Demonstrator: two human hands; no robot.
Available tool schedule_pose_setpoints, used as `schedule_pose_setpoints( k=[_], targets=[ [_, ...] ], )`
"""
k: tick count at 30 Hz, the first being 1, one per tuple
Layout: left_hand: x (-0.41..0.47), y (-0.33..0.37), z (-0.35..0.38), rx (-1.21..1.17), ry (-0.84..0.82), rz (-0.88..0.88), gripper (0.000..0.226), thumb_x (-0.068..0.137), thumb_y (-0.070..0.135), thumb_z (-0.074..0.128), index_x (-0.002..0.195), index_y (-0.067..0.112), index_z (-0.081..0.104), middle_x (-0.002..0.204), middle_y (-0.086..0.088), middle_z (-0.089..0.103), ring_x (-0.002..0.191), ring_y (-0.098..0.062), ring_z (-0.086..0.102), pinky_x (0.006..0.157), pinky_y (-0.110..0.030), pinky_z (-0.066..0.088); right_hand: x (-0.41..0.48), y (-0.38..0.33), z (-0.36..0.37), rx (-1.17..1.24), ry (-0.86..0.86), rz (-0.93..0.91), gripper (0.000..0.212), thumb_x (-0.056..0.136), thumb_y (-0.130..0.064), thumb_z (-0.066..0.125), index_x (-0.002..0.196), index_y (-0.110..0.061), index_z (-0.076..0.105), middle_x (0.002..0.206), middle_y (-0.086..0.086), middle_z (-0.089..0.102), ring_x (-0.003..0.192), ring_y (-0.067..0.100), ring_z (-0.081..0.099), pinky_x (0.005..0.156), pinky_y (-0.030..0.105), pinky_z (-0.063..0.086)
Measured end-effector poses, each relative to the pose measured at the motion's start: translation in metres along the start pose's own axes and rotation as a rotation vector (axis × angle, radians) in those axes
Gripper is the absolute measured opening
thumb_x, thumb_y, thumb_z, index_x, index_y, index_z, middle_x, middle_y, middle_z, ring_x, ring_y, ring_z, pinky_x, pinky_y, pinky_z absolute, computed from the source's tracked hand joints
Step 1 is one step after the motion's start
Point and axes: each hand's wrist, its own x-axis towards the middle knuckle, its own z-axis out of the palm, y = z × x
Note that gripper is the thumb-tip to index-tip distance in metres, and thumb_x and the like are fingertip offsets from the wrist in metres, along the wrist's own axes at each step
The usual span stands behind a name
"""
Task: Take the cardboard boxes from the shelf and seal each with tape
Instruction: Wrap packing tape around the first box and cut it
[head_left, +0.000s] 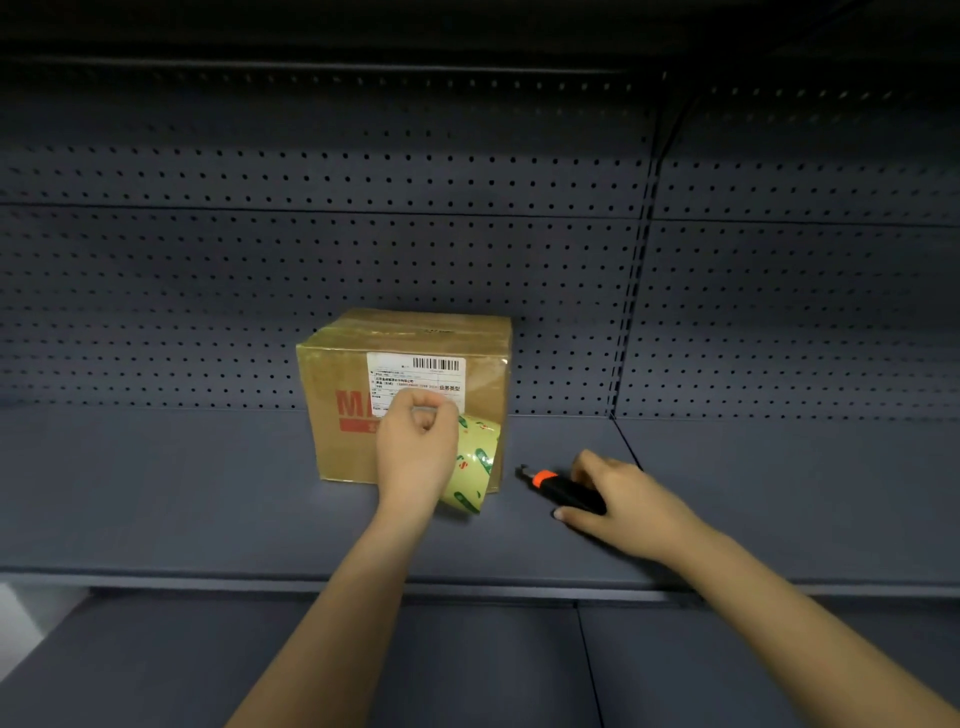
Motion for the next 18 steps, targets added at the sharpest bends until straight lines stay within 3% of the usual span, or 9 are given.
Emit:
schedule_pose_setpoints(
  k=[3, 9, 13, 15, 18],
  targets=[
    [-0.002, -0.005, -0.001, 0.012, -0.008, -0.011, 0.006, 0.093, 0.013, 0.055, 0.089, 0.017, 0.059, 0.066, 0.003, 0.056, 0.053, -0.009, 0.047, 0.038, -0.009, 0.033, 0.006, -0.003, 0.0, -0.019, 0.007, 0.018, 0.043, 0.083, -0.061, 0.062, 0.102, -0.025, 0.046, 0.1, -0.006, 0.053, 0.089, 0.013, 0.054, 0.074, 0.033, 0.05],
    [-0.005, -0.013, -0.006, -0.044, -0.04, -0.023, 0.006, 0.093, 0.015, 0.056, 0.09, 0.017, 0.061, 0.049, 0.014, 0.051, 0.043, 0.001, 0.041, 0.048, -0.018, 0.036, 0.03, -0.042, -0.035, 0.295, 0.522, -0.158, 0.023, 0.094, -0.034, 0.061, 0.111, -0.019, 0.058, 0.109, -0.011, 0.049, 0.098, 0.002, 0.046, 0.079, 0.015, 0.036],
    [-0.01, -0.016, -0.012, -0.103, -0.044, -0.009, 0.005, 0.093, 0.016, 0.059, 0.089, 0.016, 0.061, 0.05, 0.011, 0.052, 0.046, -0.004, 0.043, 0.053, -0.026, 0.038, 0.043, -0.076, -0.051, 0.459, 0.72, -0.234, 0.005, 0.091, -0.019, 0.062, 0.095, -0.017, 0.059, 0.095, -0.006, 0.055, 0.085, 0.006, 0.05, 0.072, 0.01, 0.037],
    [-0.013, -0.016, -0.017, -0.126, -0.042, 0.015, 0.007, 0.093, 0.016, 0.06, 0.086, 0.016, 0.06, 0.05, 0.009, 0.051, 0.05, -0.009, 0.044, 0.057, -0.03, 0.041, 0.042, -0.083, -0.046, 0.607, 0.703, -0.191, 0.007, 0.089, -0.014, 0.062, 0.083, -0.016, 0.059, 0.08, -0.001, 0.059, 0.073, 0.012, 0.053, 0.064, 0.016, 0.04],
    [-0.019, -0.017, -0.024, -0.139, -0.035, 0.066, 0.008, 0.093, 0.013, 0.062, 0.085, 0.014, 0.059, 0.05, 0.011, 0.054, 0.049, -0.002, 0.047, 0.055, -0.022, 0.042, 0.038, -0.09, -0.028, 0.688, 0.413, -0.127, 0.008, 0.091, -0.019, 0.062, 0.089, -0.022, 0.069, 0.088, -0.004, 0.067, 0.079, 0.011, 0.061, 0.068, 0.02, 0.047]
  ],
)
